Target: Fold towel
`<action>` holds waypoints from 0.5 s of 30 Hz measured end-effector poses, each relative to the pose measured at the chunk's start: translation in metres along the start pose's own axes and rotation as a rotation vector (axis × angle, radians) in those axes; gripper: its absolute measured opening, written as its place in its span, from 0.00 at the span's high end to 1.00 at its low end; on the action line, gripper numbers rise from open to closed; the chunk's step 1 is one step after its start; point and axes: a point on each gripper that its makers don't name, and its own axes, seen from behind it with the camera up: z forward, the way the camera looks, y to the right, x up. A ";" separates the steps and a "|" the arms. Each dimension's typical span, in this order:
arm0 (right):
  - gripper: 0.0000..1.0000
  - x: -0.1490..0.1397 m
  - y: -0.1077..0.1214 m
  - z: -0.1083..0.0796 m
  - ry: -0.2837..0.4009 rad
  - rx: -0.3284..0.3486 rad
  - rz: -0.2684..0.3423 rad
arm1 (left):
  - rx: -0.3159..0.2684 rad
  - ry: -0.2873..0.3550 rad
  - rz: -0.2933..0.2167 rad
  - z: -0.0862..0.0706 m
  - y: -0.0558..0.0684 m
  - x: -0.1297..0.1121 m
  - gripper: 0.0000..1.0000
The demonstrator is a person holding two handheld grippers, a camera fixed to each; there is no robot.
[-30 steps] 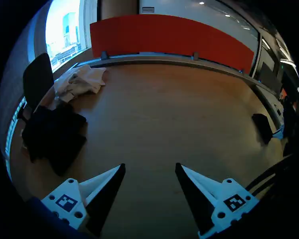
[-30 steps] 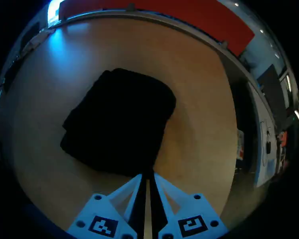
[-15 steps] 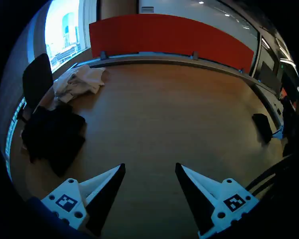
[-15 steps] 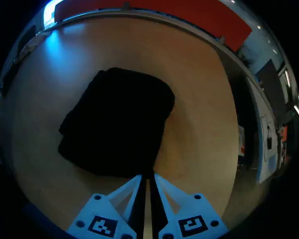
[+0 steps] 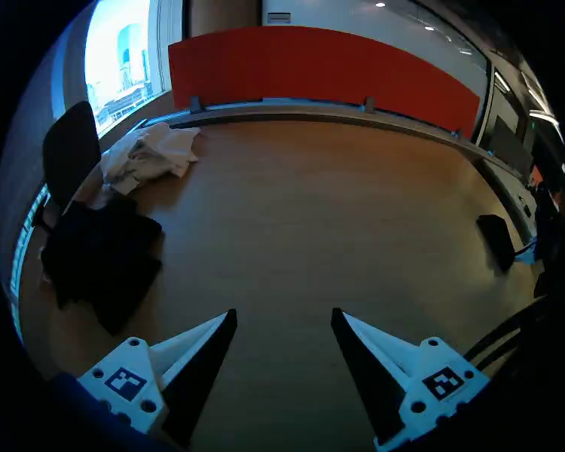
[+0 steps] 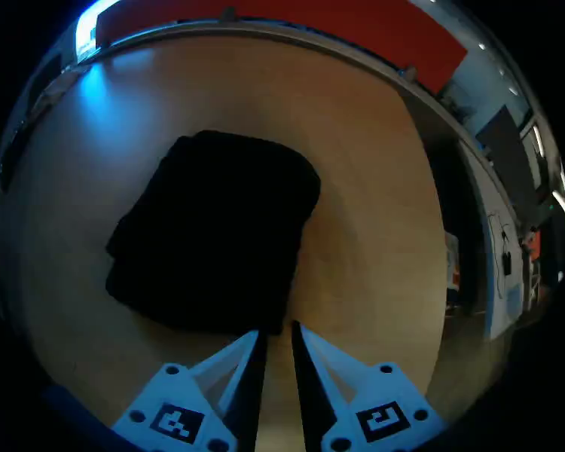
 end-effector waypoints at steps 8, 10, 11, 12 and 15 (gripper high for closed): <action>0.52 -0.001 0.005 -0.002 0.003 -0.020 0.015 | -0.001 0.004 0.003 -0.001 0.001 0.002 0.07; 0.38 -0.002 0.008 -0.003 0.004 -0.029 0.015 | -0.001 0.005 0.002 -0.001 0.001 0.002 0.07; 0.32 -0.002 0.009 -0.004 0.004 -0.034 0.015 | -0.001 0.005 0.002 -0.001 0.001 0.002 0.07; 0.32 -0.003 0.010 -0.004 0.005 -0.037 0.015 | -0.002 0.006 0.002 -0.001 0.001 0.002 0.07; 0.22 -0.004 0.010 -0.006 0.006 -0.039 0.016 | -0.002 0.007 0.002 -0.002 0.000 0.003 0.07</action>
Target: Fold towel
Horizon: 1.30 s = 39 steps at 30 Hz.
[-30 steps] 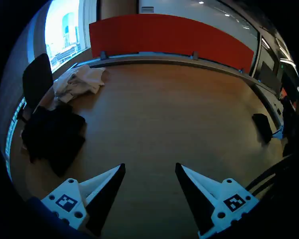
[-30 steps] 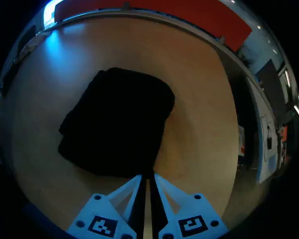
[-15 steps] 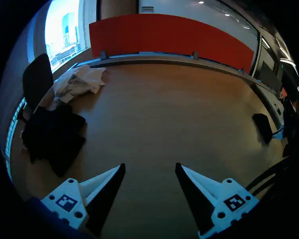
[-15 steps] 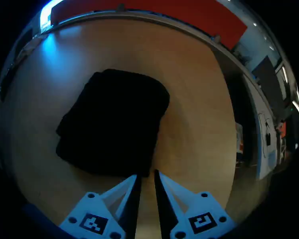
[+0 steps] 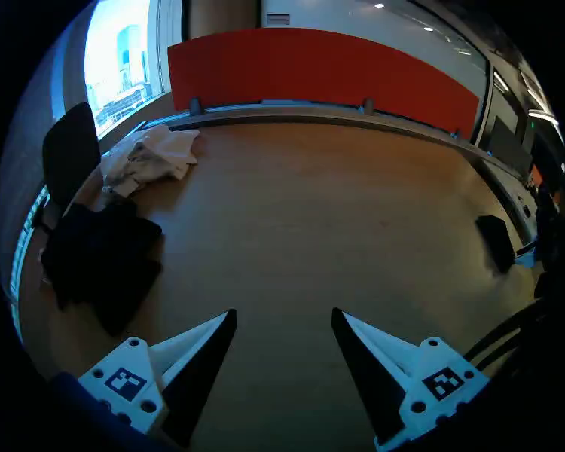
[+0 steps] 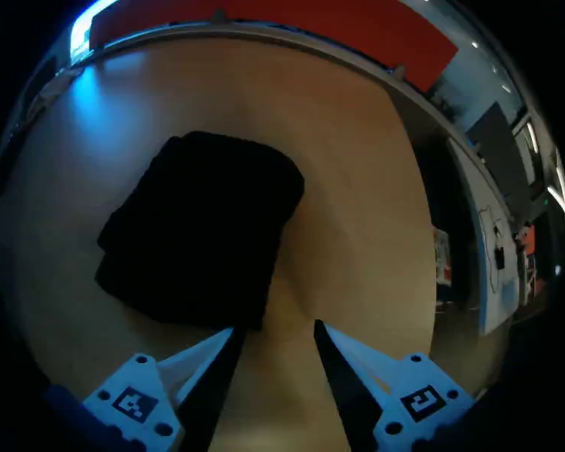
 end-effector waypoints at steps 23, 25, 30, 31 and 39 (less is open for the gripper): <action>0.10 0.002 0.010 -0.011 0.030 -0.046 0.020 | -0.004 0.011 0.004 -0.005 -0.002 0.003 0.07; 0.10 0.002 0.009 -0.014 0.033 -0.044 0.019 | -0.005 0.013 0.004 -0.005 -0.003 0.003 0.07; 0.10 0.005 0.007 -0.023 0.048 -0.038 0.024 | -0.006 0.018 0.001 -0.005 -0.004 0.005 0.07; 0.10 0.006 0.006 -0.025 0.053 -0.035 0.026 | -0.007 0.019 0.000 -0.005 -0.004 0.005 0.07; 0.09 0.026 -0.002 -0.049 0.125 -0.025 0.036 | -0.012 0.030 -0.002 -0.006 -0.006 0.010 0.07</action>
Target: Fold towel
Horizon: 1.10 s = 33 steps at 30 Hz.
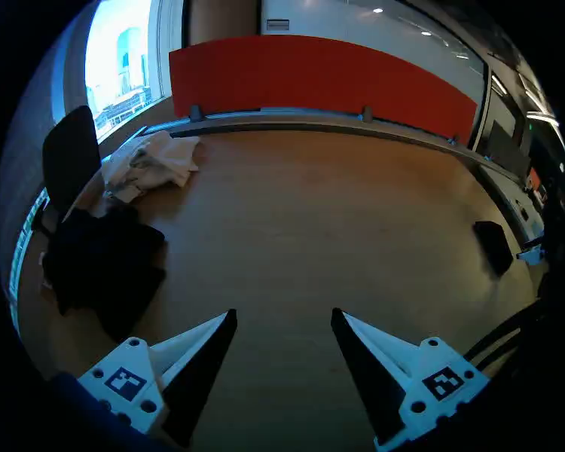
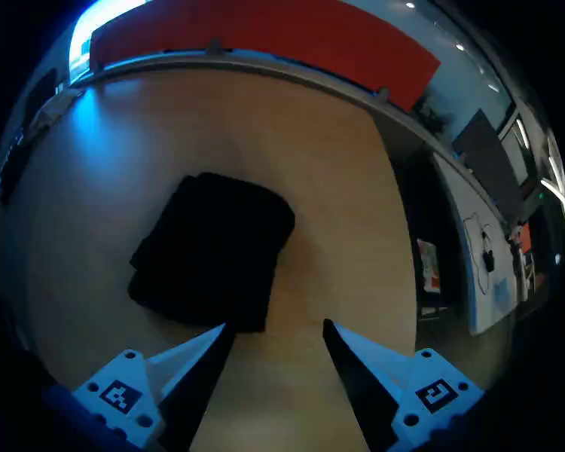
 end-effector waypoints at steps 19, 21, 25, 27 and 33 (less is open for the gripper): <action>0.00 0.075 -0.001 -0.050 0.284 -0.052 0.121 | -0.007 0.025 0.007 -0.002 0.000 0.011 0.07; 0.00 0.079 -0.002 -0.053 0.300 -0.055 0.128 | -0.008 0.027 0.008 -0.001 0.000 0.012 0.07; 0.00 0.089 -0.003 -0.059 0.347 -0.060 0.144 | -0.009 0.034 0.010 -0.001 0.000 0.016 0.07; 0.00 0.097 -0.004 -0.063 0.382 -0.062 0.157 | -0.010 0.039 0.010 -0.002 -0.001 0.018 0.07; 0.00 0.130 -0.009 -0.087 0.534 -0.058 0.207 | -0.009 0.055 0.009 -0.001 -0.003 0.025 0.07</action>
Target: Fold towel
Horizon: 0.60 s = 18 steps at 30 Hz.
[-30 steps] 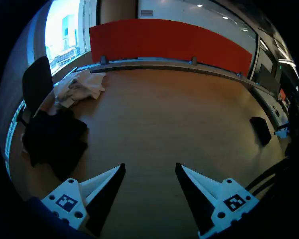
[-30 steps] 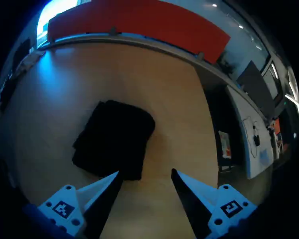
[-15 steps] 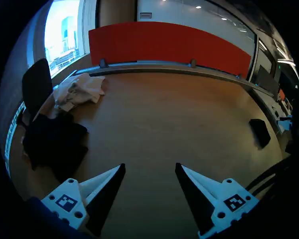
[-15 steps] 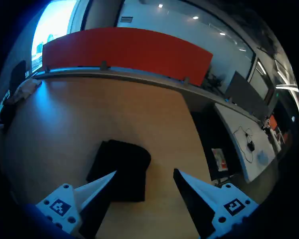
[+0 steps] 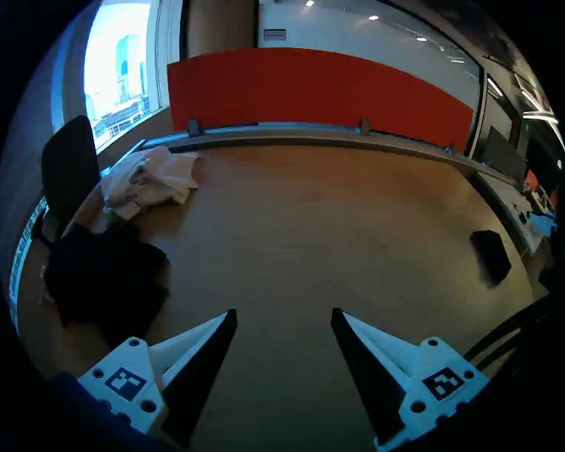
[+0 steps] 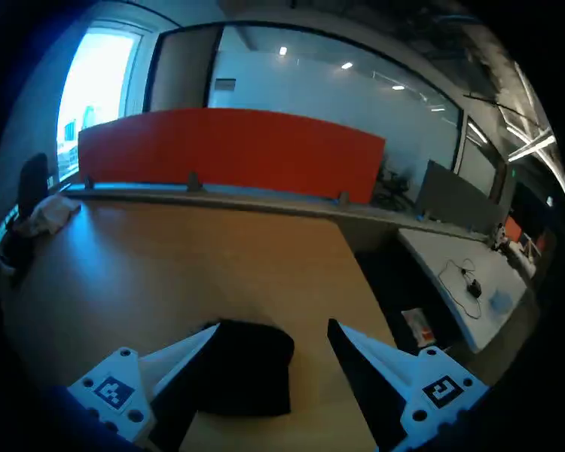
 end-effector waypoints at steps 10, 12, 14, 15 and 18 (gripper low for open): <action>0.00 0.060 -0.018 -0.012 0.235 -0.003 0.074 | -0.008 0.059 -0.014 0.001 0.000 0.021 0.07; 0.00 0.066 -0.022 -0.013 0.257 -0.003 0.093 | -0.012 0.075 -0.019 0.000 0.000 0.026 0.07; 0.00 0.071 -0.026 -0.015 0.273 -0.002 0.105 | -0.014 0.093 -0.024 0.000 0.000 0.033 0.07; 0.00 0.073 -0.027 -0.015 0.278 -0.001 0.108 | -0.014 0.103 -0.025 0.000 -0.001 0.036 0.07; 0.00 0.079 -0.033 -0.016 0.291 -0.001 0.110 | -0.011 0.140 -0.029 -0.002 -0.003 0.047 0.07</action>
